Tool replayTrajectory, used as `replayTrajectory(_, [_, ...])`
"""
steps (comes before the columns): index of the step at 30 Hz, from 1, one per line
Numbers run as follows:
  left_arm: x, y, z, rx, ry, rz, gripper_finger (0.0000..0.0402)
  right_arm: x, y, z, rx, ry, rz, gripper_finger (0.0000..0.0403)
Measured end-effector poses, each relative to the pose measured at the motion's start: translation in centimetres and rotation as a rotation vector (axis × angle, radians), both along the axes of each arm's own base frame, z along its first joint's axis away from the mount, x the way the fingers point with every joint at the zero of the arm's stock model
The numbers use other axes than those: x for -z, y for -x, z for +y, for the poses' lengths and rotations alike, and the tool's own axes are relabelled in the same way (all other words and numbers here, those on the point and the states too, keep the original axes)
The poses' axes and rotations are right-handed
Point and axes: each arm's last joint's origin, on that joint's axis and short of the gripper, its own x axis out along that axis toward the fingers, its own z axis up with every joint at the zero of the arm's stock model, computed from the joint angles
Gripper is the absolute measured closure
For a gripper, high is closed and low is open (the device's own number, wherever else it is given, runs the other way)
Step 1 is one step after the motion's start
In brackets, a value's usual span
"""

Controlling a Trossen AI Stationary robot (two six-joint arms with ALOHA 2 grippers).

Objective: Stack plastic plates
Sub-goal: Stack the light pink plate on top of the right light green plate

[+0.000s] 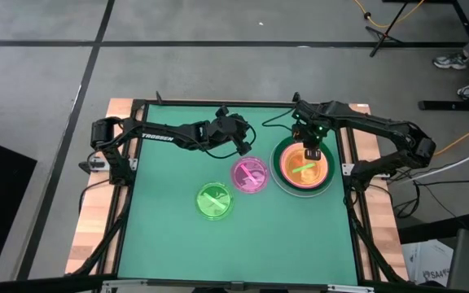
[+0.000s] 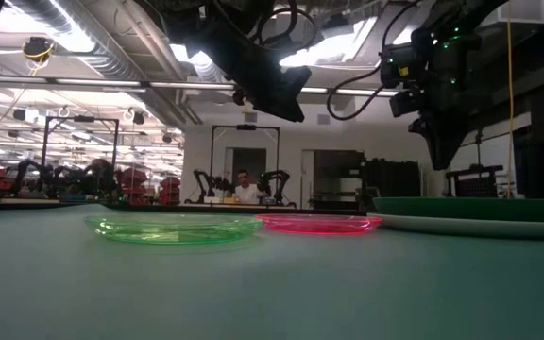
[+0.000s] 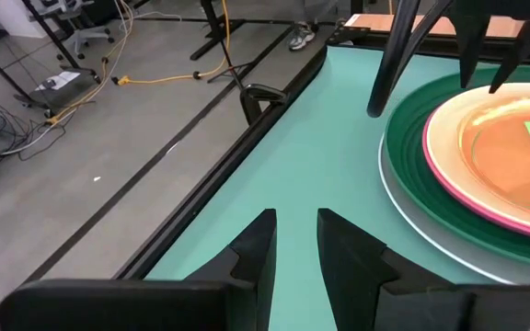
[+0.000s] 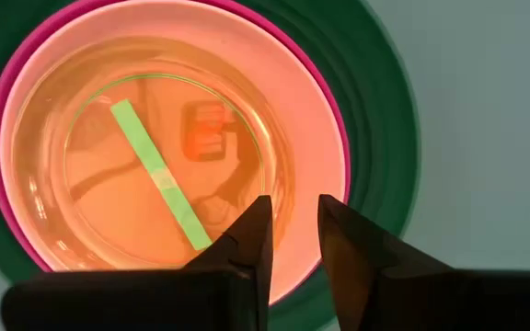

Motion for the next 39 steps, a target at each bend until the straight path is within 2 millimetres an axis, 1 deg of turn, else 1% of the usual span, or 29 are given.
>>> replayTrajectory(6, [0.0,0.0,0.0,0.003,0.026,-0.016,0.0326,0.0,0.0,0.0,0.0,0.0,0.0,0.0323])
replayTrajectory(10, [0.3,0.0,-0.3,0.053,0.129,-0.036,0.0326,0.0,-0.1,0.0,0.0,0.004,-0.006,0.0324])
replayTrajectory(14, [1.1,0.2,-0.8,0.083,0.255,-0.003,0.0326,0.0,-0.1,-0.1,0.0,0.01,-0.015,0.0324])
replayTrajectory(25, [3.1,1.8,-2.3,-0.098,0.52,0.116,0.0326,0.0,-0.2,-0.2,0.001,0.019,-0.019,0.0324])
replayTrajectory(30, [3.4,2.1,-3.1,-0.162,0.596,0.128,0.0326,0.0,-0.2,-0.3,0.009,0.075,0.01,0.0324])
replayTrajectory(34, [3.5,2.1,-3.7,-0.181,0.636,0.115,0.0326,-0.1,-0.3,-0.6,0.017,0.126,0.015,0.0324])
replayTrajectory(39, [3.8,1.9,-4.3,-0.147,0.703,0.126,0.0326,-0.2,-0.6,-0.8,0.02,0.151,-0.025,0.0324])
